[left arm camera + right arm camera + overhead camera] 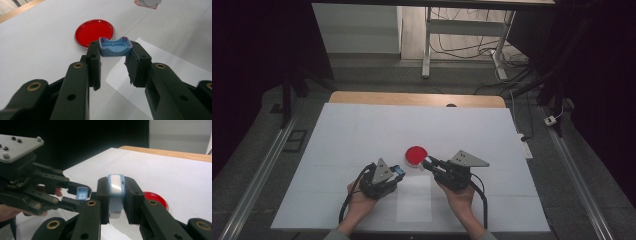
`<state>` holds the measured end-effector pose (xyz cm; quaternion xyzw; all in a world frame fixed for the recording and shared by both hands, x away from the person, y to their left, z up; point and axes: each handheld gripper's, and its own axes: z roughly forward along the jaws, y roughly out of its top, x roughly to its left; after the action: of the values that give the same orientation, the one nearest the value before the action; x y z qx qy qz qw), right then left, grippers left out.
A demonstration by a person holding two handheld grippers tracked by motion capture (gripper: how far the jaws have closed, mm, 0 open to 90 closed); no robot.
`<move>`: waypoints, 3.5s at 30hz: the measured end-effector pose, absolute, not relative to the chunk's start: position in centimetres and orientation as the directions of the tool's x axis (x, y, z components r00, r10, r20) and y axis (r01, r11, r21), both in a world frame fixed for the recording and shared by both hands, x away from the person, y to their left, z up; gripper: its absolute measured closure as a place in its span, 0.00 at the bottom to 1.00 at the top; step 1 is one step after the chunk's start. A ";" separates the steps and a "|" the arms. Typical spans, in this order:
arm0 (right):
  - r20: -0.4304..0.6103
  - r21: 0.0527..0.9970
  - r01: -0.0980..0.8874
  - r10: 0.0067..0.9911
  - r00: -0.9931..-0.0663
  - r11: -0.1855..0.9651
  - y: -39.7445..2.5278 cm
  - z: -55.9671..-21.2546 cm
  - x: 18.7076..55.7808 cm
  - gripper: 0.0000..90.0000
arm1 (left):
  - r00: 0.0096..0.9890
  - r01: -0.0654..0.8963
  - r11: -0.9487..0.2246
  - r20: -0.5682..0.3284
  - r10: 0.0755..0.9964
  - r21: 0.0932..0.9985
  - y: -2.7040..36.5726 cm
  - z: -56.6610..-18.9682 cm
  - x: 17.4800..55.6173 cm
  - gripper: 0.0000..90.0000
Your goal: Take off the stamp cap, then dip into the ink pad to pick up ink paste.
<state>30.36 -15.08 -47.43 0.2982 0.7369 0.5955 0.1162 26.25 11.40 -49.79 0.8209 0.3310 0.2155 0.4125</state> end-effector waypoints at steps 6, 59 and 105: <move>0.175 0.949 0.294 0.583 -0.794 0.115 -15.4 -47.3 30.5 0.84 | 0.680 0.376 -0.402 0.047 0.732 0.835 13.1 -49.5 25.7 0.73; 0.142 0.941 0.294 0.599 -0.788 0.165 -16.1 -47.7 31.4 0.84 | 0.600 0.460 -0.305 -0.039 0.799 0.834 20.4 -50.3 23.3 0.72; 0.097 0.904 0.331 0.622 -0.777 0.272 -12.6 -49.4 36.6 0.84 | 0.610 0.460 -0.315 -0.038 0.792 0.830 20.1 -50.4 23.4 0.72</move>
<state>36.64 -12.65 -49.39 0.3033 0.7853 0.5214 0.1396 23.42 20.12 -50.41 0.7875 0.3974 0.1928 0.4298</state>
